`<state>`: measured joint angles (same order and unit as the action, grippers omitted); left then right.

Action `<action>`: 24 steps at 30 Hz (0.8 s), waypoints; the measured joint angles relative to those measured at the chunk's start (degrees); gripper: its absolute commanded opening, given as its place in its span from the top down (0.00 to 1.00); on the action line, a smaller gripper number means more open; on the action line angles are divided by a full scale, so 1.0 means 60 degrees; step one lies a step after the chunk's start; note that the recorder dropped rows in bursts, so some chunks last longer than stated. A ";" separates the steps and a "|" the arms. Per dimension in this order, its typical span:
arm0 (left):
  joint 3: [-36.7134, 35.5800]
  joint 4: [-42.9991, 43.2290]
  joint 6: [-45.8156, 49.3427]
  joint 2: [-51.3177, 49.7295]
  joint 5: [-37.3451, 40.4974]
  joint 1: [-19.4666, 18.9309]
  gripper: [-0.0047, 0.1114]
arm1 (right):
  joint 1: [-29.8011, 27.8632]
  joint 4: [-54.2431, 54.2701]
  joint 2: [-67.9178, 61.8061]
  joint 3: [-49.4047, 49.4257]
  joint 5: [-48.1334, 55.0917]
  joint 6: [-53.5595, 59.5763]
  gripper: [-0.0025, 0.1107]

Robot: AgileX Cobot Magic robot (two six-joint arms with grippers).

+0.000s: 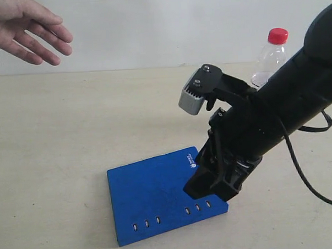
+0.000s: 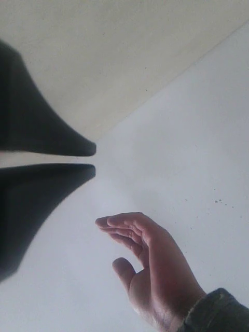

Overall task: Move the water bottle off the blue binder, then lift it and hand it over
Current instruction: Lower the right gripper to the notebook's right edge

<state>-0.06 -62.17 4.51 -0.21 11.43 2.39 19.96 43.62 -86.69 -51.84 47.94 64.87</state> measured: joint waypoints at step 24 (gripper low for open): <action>0.0000 -0.4049 0.7824 -0.2879 0.2849 0.0000 0.91 | 0.0000 0.0342 -0.1078 0.0494 -0.1754 -0.3076 0.49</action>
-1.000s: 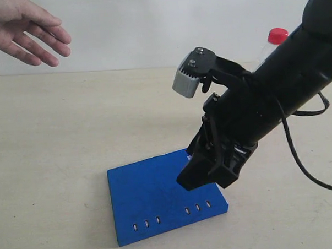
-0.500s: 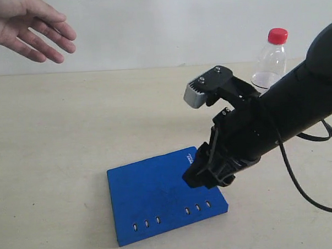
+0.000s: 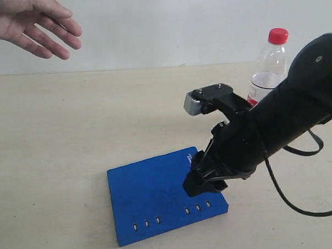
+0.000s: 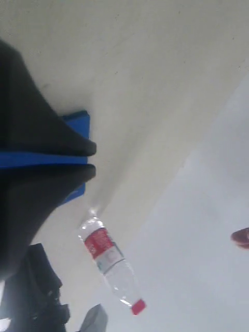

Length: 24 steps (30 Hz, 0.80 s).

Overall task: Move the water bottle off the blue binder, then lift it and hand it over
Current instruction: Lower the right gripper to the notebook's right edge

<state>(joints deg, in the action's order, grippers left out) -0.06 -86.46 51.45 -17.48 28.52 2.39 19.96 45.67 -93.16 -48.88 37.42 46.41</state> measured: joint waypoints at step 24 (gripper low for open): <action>0.2905 -0.2170 0.7123 -1.1323 0.2956 0.0000 0.91 | -0.1602 0.0440 -0.0956 0.0016 0.0021 -0.0288 0.49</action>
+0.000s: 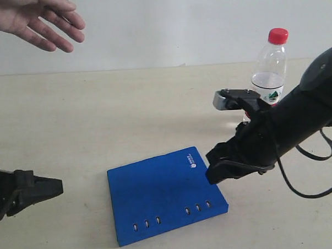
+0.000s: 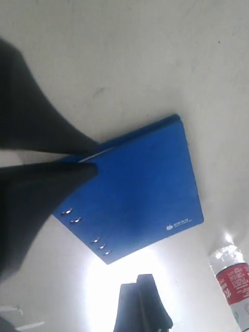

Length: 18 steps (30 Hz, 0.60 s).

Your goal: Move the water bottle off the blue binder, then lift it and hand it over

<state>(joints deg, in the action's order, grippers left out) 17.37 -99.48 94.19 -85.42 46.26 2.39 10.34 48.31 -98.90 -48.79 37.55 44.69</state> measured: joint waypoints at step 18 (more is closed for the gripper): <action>0.2621 -0.0014 0.0222 -0.3251 0.0025 0.1829 0.87 | -0.0426 0.1967 -0.0896 0.0021 -0.0198 0.2359 0.49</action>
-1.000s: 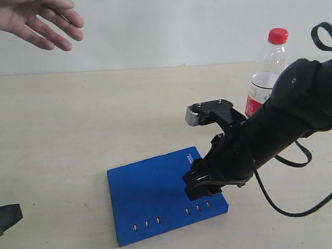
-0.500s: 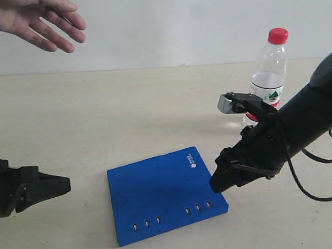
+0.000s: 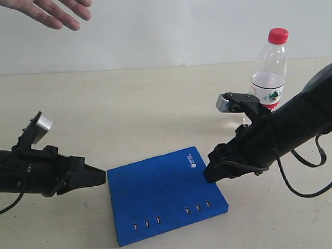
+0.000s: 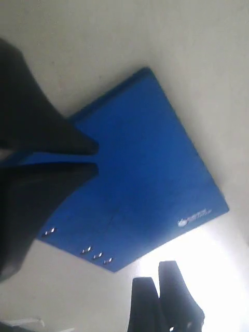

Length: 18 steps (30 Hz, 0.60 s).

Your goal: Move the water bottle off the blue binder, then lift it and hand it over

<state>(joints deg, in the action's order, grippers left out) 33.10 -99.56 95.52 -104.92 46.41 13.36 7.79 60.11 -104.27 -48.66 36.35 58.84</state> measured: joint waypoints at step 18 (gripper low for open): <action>0.0404 0.0000 -0.0962 -0.0732 -0.0196 -0.0002 0.44 | -0.0046 0.2835 -0.1388 -0.0018 0.2869 0.3193 0.69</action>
<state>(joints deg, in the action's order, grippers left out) 35.52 -99.56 89.75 -109.31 45.23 13.35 7.51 77.13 -112.60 -48.77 53.57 78.00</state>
